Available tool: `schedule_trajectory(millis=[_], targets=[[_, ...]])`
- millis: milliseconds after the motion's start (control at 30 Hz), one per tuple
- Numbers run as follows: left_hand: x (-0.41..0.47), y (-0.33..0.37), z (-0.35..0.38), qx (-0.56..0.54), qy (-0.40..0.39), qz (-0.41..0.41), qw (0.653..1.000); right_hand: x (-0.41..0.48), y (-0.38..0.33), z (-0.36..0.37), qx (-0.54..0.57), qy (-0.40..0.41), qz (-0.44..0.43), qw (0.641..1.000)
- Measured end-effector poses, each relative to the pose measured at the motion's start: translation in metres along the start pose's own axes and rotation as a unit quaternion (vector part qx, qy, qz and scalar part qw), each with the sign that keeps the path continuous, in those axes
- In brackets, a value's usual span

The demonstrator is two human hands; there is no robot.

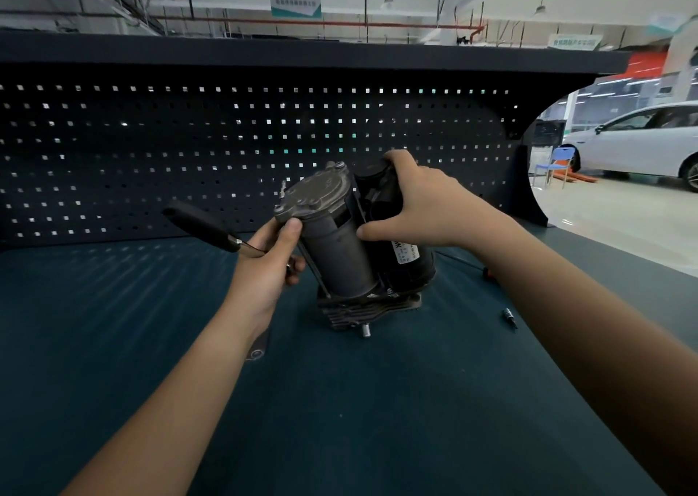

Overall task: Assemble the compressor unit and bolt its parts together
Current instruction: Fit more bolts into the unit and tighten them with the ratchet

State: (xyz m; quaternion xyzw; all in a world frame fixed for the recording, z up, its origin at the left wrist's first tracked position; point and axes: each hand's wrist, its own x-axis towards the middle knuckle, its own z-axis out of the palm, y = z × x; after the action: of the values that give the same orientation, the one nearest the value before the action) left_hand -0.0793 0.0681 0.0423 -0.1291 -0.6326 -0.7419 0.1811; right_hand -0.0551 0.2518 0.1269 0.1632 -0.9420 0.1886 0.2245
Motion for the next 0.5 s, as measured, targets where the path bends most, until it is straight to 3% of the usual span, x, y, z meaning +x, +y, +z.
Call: schedule_trajectory(millis=[500], targets=[[-0.001, 0.006, -0.001, -0.046, 0.014, -0.038, 0.998, 0.006, -0.004, 0.011, -0.009, 0.057, 0.022, 0.998]])
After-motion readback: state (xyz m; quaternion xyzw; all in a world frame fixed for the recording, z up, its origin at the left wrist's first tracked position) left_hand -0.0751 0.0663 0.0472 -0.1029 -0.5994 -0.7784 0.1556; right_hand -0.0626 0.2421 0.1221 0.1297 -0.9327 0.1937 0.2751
